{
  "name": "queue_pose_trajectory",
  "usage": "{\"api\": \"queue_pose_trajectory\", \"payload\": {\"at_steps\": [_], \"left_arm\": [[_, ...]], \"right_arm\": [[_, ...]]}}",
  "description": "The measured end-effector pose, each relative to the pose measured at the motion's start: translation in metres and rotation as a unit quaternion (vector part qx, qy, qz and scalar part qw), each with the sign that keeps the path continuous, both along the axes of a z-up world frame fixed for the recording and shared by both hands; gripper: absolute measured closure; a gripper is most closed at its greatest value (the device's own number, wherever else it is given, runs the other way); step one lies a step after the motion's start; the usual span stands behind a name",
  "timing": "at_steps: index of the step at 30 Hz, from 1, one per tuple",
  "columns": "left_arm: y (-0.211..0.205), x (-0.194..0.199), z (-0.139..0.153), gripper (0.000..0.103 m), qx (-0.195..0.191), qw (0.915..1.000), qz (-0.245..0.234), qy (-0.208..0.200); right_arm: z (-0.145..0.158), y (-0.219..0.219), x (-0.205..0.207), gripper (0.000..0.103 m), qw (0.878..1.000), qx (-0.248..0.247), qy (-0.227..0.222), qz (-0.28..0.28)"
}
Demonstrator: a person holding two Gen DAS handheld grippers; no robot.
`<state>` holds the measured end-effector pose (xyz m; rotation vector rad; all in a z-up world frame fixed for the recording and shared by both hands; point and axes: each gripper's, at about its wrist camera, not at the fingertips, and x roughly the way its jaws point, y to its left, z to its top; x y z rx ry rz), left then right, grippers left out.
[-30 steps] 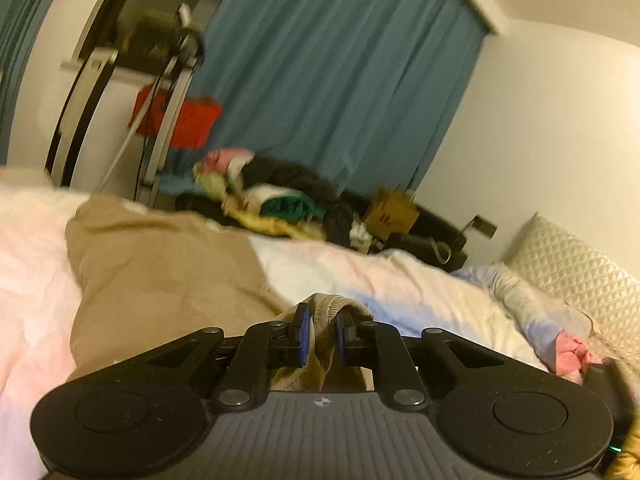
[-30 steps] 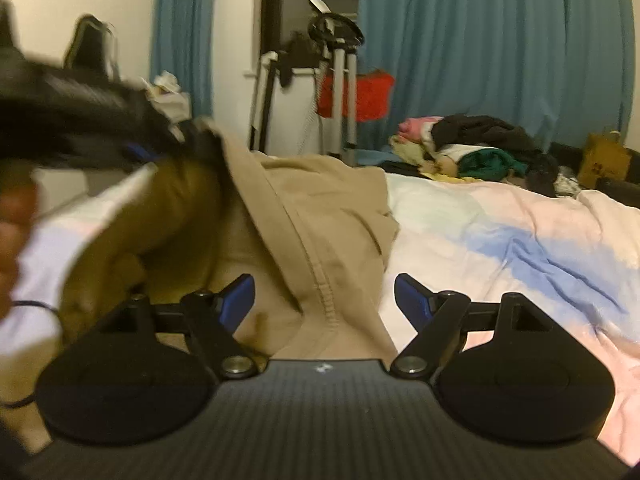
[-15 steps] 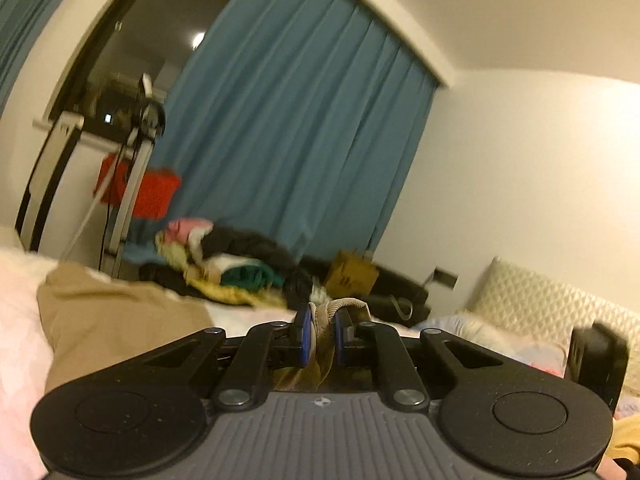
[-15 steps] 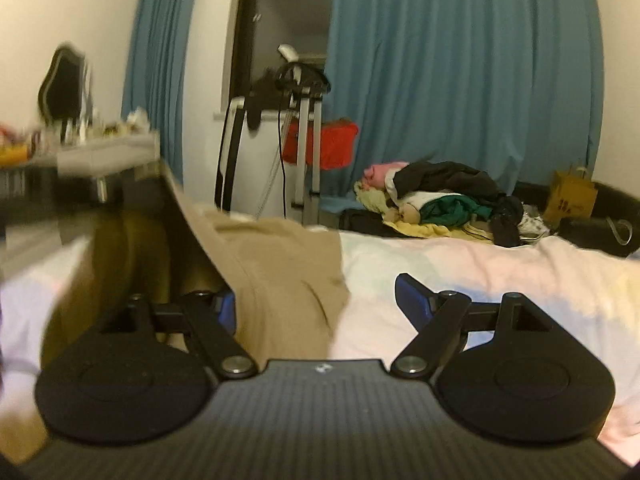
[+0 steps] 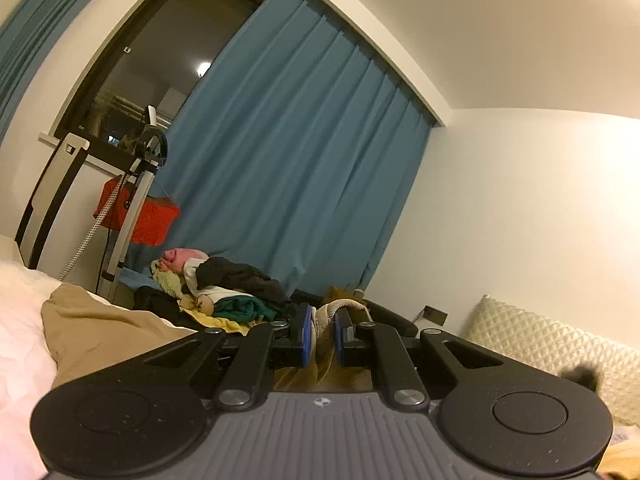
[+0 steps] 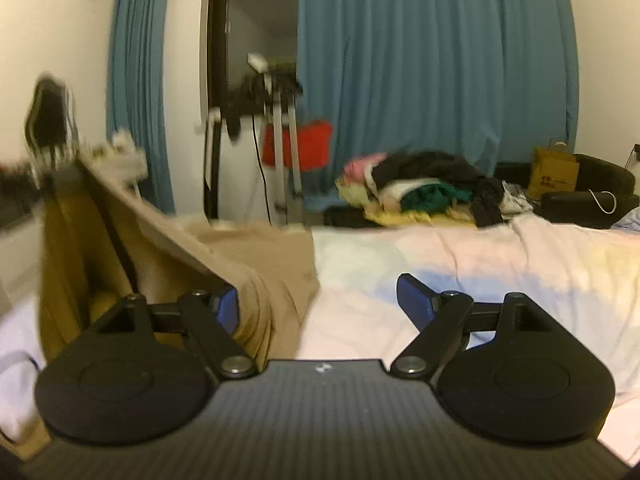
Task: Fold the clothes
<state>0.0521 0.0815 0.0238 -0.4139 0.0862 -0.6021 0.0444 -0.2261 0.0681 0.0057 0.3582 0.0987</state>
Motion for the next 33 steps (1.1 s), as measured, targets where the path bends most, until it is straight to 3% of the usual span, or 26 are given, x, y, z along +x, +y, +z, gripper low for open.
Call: {"api": "queue_pose_trajectory", "payload": {"at_steps": [2,7,9,11,15,18,22,24,27,33], "left_arm": [[0.001,-0.003,0.001,0.091,-0.008,0.9999,0.010,0.000],[0.018,-0.004,0.004,0.091,-0.019,0.9994,0.027,0.010],[0.027,-0.003,0.005,0.091,-0.029,0.9990,0.024,0.023],[0.036,0.002,0.005,0.091,-0.034,0.9980,0.022,0.048],[0.055,0.008,-0.005,0.091,-0.035,0.9909,0.046,0.121],[0.065,0.006,-0.008,0.091,-0.043,0.9877,0.052,0.141],[0.065,-0.002,-0.004,0.091,-0.021,0.9895,0.054,0.132],[0.061,-0.006,-0.007,0.091,-0.007,0.9887,0.063,0.136],[0.056,-0.002,-0.012,0.090,0.004,0.9848,0.078,0.155],[0.047,0.007,-0.019,0.084,0.037,0.9789,0.085,0.182]], "right_arm": [[-0.021,0.005,0.010,0.022,0.999,-0.013,0.044,-0.007],[-0.051,-0.002,0.035,0.023,0.990,0.068,0.122,0.004],[-0.042,-0.006,0.028,0.023,0.993,0.074,0.090,-0.021],[-0.027,-0.006,0.014,0.023,0.996,0.058,0.024,-0.061],[-0.011,-0.001,-0.010,0.021,0.990,0.058,-0.093,-0.095],[-0.018,0.008,0.001,0.022,0.993,0.066,-0.083,-0.049],[-0.052,0.023,0.050,0.023,0.997,0.070,0.035,-0.005],[-0.067,0.026,0.065,0.023,0.995,0.080,0.061,-0.010],[-0.064,0.024,0.060,0.023,0.996,0.069,0.015,-0.049],[-0.040,-0.006,0.034,0.023,0.985,0.131,-0.076,-0.089]]}}
